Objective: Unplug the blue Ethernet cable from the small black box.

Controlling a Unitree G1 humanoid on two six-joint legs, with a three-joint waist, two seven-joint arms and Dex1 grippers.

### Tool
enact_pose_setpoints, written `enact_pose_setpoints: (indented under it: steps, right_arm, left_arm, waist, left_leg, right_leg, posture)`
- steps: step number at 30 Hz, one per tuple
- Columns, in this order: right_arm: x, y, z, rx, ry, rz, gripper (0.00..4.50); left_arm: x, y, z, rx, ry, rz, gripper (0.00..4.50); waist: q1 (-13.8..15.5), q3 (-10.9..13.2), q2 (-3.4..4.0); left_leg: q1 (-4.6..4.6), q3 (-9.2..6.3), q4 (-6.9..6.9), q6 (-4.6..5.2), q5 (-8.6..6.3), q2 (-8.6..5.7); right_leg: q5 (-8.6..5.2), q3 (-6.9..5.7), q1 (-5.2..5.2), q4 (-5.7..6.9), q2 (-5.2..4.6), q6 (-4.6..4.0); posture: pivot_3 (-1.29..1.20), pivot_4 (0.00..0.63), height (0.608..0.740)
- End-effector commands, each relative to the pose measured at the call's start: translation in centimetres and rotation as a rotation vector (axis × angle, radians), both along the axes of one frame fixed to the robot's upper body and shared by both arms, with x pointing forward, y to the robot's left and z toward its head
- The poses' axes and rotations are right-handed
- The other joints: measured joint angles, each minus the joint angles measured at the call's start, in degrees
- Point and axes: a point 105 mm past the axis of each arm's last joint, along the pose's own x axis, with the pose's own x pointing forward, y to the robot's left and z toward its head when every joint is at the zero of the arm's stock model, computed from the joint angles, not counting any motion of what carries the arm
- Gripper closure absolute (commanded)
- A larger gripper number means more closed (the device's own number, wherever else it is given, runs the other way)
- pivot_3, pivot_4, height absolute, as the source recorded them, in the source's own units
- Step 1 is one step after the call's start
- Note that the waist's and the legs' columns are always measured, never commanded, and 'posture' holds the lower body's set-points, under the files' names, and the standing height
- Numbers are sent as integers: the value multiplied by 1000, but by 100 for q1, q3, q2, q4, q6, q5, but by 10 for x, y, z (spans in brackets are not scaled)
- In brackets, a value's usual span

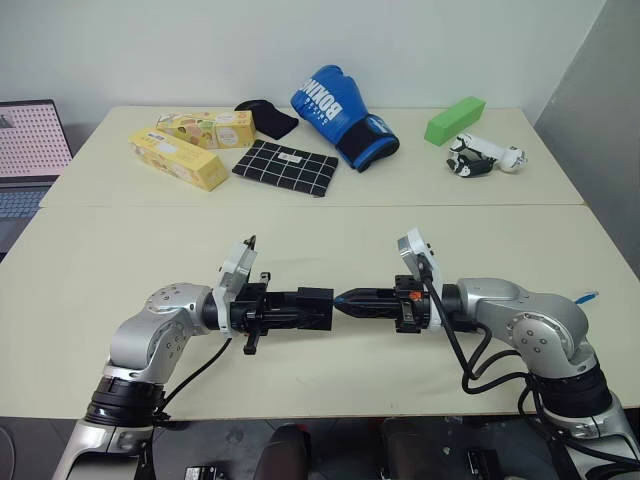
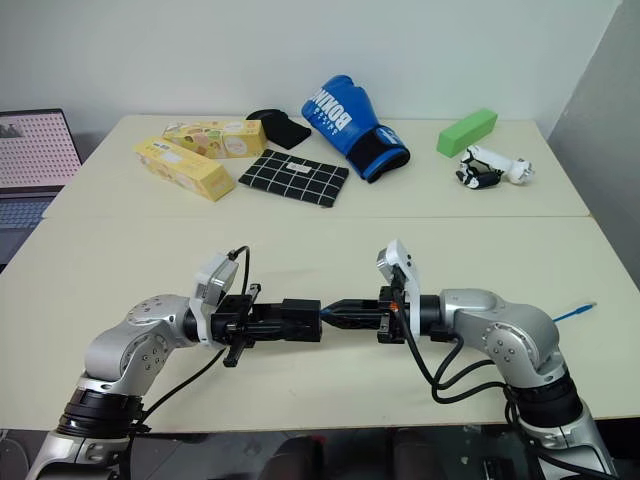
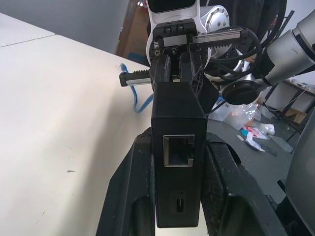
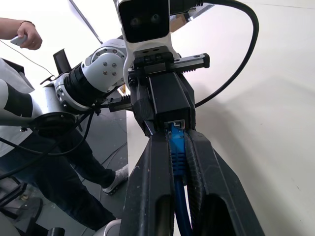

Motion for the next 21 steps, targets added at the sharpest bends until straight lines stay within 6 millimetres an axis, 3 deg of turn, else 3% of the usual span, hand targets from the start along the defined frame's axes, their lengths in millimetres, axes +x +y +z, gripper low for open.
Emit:
enact_pose_setpoints:
  steps: [1,15,21]
  right_arm:
    - [0,1,10,10,-50,19,4459]
    - [26,-38,-1,-72,-41,-122,4464]
    - [111,-62,-17,-167,-253,-595,4464]
  left_arm:
    - [0,-1,13,-4,-48,9,3706]
    - [4,25,9,26,-45,206,3707]
    - [8,30,9,18,-24,332,3707]
  waist:
    - [0,0,0]
    - [0,0,0]
    - [-10,0,0]
  left_leg:
    - [0,0,0,0,0,0]
    - [0,0,-3,1,0,2]
    - [4,4,-1,0,0,2]
  right_leg:
    - [0,0,0,0,0,0]
    - [0,1,-1,-2,-1,0]
    - [0,7,-1,4,-1,1]
  posture:
    - [0,150,740]
    - [0,150,740]
    - [0,150,740]
